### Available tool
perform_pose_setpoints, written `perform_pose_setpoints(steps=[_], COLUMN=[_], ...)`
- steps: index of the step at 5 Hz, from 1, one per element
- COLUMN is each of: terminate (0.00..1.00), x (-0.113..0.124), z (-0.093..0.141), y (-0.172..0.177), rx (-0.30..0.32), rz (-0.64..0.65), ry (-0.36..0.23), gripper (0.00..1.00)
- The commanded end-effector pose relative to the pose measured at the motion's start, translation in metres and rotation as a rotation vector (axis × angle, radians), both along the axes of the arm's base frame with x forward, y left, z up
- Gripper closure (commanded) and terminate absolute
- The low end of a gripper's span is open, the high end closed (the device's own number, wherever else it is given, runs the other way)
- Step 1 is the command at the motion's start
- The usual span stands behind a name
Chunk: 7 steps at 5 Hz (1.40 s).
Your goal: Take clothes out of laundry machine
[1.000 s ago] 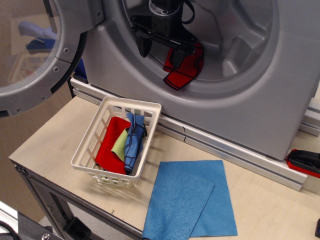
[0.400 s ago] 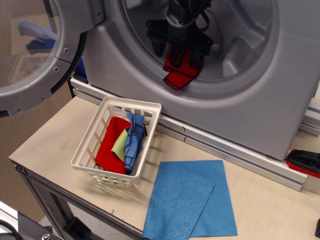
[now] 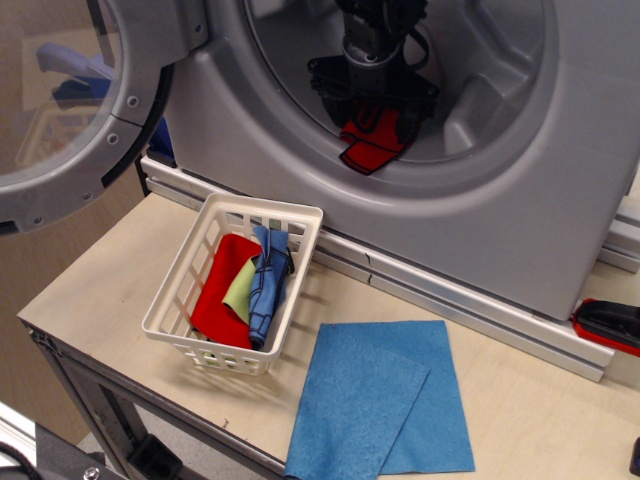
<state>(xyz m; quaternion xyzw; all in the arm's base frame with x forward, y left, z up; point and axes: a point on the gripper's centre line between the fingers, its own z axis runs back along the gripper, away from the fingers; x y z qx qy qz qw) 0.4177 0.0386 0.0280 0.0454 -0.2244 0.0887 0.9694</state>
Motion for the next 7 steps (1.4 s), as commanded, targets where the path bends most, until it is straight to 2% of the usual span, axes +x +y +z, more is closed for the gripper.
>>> perform_pose_setpoints(steps=[1, 2, 4, 5, 6, 7], terminate=[0.0, 0.0, 0.0, 0.0, 0.0, 0.0], x=[0.001, -0.005, -0.024, -0.041, -0.071, -0.106], z=[0.006, 0.003, 0.012, 0.018, 0.032, 0.042], y=[0.014, 0.019, 0.017, 0.015, 0.012, 0.006], rx=[0.015, 0.0, 0.029, 0.041, 0.055, 0.064], rz=[-0.037, -0.061, -0.021, 0.028, 0.09, 0.185], ry=[0.014, 0.033, 0.057, 0.068, 0.14, 0.176], gripper=[1.0, 1.0, 1.0, 1.0, 1.0, 1.0])
